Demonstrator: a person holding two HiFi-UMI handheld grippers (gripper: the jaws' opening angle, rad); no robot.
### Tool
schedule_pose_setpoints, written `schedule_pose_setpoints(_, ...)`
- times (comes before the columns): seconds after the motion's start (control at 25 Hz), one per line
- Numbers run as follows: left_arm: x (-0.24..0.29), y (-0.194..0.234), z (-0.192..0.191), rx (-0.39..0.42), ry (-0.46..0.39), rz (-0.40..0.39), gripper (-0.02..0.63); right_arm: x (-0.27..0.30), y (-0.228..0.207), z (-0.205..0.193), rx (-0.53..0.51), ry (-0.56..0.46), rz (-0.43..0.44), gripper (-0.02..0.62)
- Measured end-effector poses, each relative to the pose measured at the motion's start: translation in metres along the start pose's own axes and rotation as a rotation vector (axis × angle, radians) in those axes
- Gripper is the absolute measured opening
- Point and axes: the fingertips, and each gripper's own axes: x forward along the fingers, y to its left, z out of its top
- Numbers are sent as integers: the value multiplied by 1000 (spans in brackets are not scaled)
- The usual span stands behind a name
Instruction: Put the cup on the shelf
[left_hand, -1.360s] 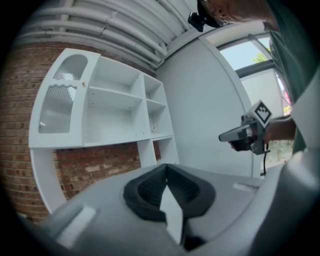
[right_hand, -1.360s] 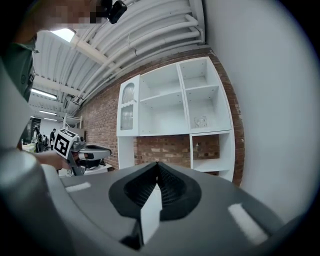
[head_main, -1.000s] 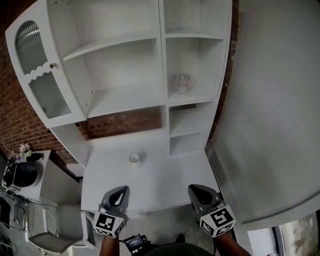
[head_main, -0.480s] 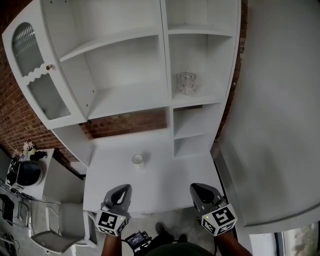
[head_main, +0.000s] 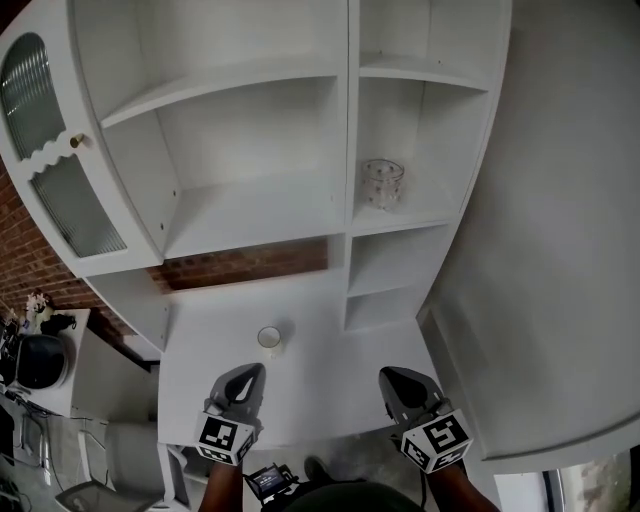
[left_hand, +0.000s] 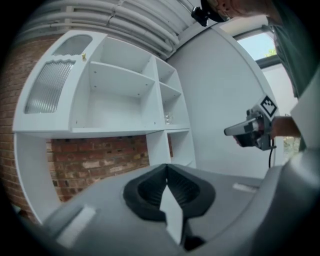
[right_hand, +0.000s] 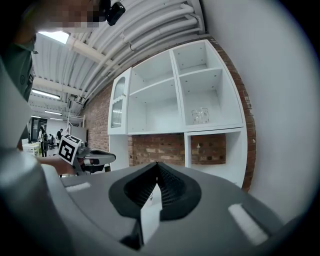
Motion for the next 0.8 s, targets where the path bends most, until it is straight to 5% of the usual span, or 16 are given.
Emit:
schedule_pose_setpoints(0.36, 27, 39, -19, -16, -3, -20, 3, 41, 0, -1, -3, 25, -26, 6)
schedule_pose_setpoints(0.8, 54, 68, -54, -74, 61, 112, 3, 90, -22, -9, -4, 59, 84, 6)
